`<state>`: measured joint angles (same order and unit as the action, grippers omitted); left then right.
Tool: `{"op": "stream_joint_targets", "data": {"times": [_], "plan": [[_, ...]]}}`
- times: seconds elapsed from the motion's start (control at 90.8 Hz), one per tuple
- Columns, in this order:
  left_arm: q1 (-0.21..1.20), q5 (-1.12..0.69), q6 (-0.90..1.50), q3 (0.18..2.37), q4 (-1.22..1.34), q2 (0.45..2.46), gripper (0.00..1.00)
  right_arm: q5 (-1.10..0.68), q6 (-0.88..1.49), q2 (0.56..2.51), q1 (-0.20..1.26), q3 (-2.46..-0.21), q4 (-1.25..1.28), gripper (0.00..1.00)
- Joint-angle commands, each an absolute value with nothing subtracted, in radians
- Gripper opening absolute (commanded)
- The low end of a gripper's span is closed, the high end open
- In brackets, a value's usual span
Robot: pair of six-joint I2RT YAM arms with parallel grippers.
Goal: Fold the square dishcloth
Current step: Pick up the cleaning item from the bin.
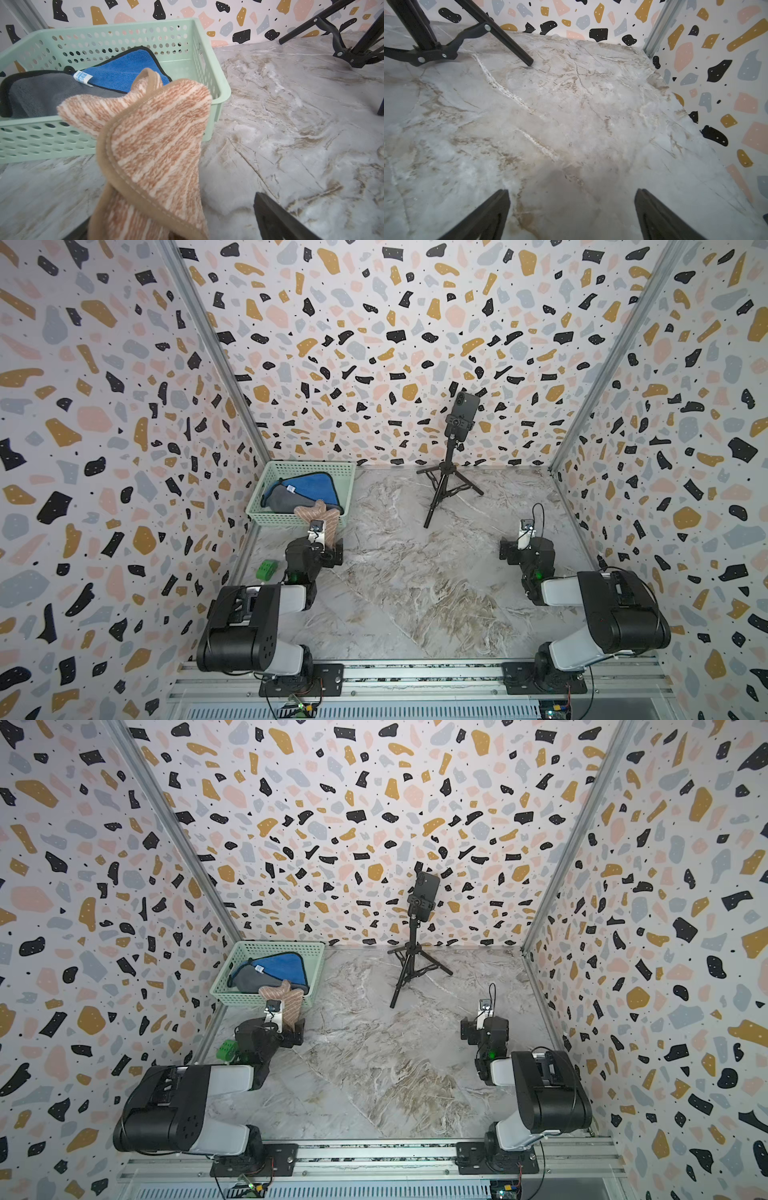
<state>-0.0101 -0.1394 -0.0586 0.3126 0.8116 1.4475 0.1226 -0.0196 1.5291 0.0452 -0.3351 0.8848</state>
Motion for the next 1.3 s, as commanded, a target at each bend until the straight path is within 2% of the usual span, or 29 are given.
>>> {"op": "stream_joint_targets", "data": {"times": [0.0,0.374,0.429,0.528,0.573,0.606,0.672,0.771,0.826,0.892,0.947,1.002,1.046,1.112,1.288], "plan": [[-0.009,-0.137,-0.051,0.337,0.830,1.436,1.00,0.116,-0.025,1.515,0.046,-0.356,0.876,1.00],[-0.009,-0.132,-0.047,0.335,0.833,1.431,1.00,0.123,-0.024,1.513,0.046,-0.352,0.884,1.00],[-0.010,-0.122,-0.033,0.341,0.821,1.412,1.00,0.186,-0.020,1.488,0.061,-0.357,0.861,1.00],[-0.019,-0.152,-0.076,0.509,0.391,1.245,1.00,0.329,-0.040,1.333,0.139,-0.493,0.504,1.00],[-0.019,-0.184,-0.122,0.623,0.160,1.188,1.00,0.339,0.051,1.262,0.164,-0.560,0.346,1.00],[-0.020,-0.200,-0.145,0.697,0.057,1.156,1.00,0.270,0.143,1.197,0.166,-0.606,0.244,1.00],[-0.020,-0.253,-0.210,0.838,-0.161,1.125,1.00,0.100,0.267,1.121,0.166,-0.611,0.238,1.00],[-0.020,-0.319,-0.249,1.021,-0.389,1.141,0.99,-0.121,0.502,1.059,0.164,-0.546,0.446,1.00],[-0.020,-0.332,-0.259,1.106,-0.477,1.170,0.99,-0.174,0.638,1.013,0.157,-0.512,0.496,1.00],[-0.020,-0.321,-0.275,1.179,-0.529,1.224,0.98,-0.245,0.665,1.008,0.157,-0.462,0.649,1.00],[-0.020,-0.298,-0.293,1.228,-0.554,1.279,0.96,-0.298,0.635,1.041,0.165,-0.560,0.480,1.00],[-0.020,-0.269,-0.308,1.267,-0.579,1.344,0.93,-0.193,0.541,1.079,0.244,-0.676,0.197,1.00],[-0.020,-0.248,-0.316,1.296,-0.595,1.398,0.91,-0.042,0.474,1.092,0.343,-0.708,0.096,1.00],[-0.020,-0.234,-0.332,1.327,-0.606,1.475,0.86,0.102,0.441,1.104,0.446,-0.713,0.047,1.00],[-0.020,-0.233,-0.309,1.421,-0.652,1.674,0.75,0.249,0.420,1.187,0.649,-0.723,-0.015,0.96]]}}
